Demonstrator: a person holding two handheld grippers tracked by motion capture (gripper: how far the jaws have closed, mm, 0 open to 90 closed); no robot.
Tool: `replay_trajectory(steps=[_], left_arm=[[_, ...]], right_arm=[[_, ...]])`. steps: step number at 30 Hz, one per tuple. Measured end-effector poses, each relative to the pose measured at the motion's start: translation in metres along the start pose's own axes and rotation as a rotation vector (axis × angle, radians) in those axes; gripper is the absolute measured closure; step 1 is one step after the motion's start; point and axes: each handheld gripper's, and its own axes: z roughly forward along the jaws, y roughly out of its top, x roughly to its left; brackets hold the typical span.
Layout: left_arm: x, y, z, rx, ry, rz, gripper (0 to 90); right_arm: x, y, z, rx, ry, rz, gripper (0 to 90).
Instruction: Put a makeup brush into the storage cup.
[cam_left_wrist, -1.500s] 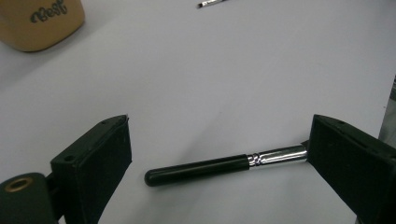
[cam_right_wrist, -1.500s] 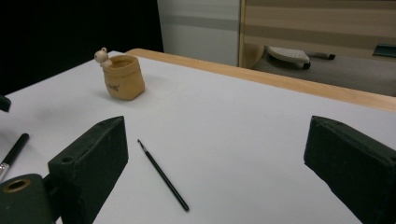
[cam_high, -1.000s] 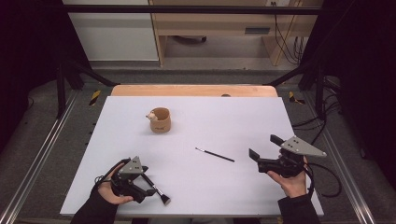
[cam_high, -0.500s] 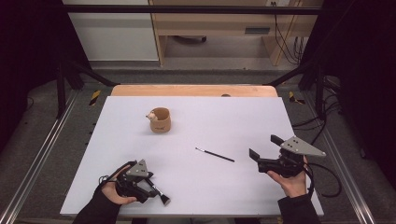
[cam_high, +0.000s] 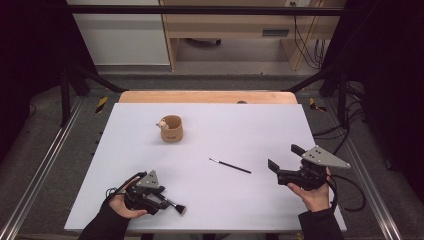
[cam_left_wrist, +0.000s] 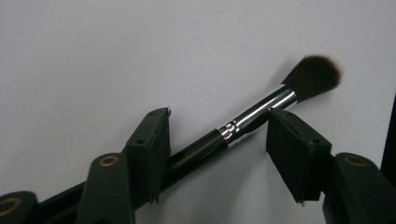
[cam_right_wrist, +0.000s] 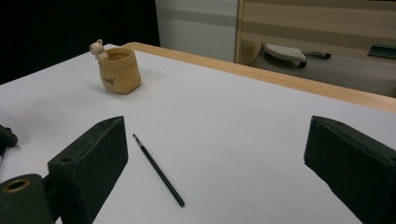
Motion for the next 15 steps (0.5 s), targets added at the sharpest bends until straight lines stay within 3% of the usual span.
replay_trajectory(steps=[15], left_arm=[[-0.0015, 0.0019, -0.0030, 0.032, 0.027, -0.006, 58.7]], right_arm=[[-0.0018, -0.0004, -0.0005, 0.004, -0.010, 0.003, 6.4]])
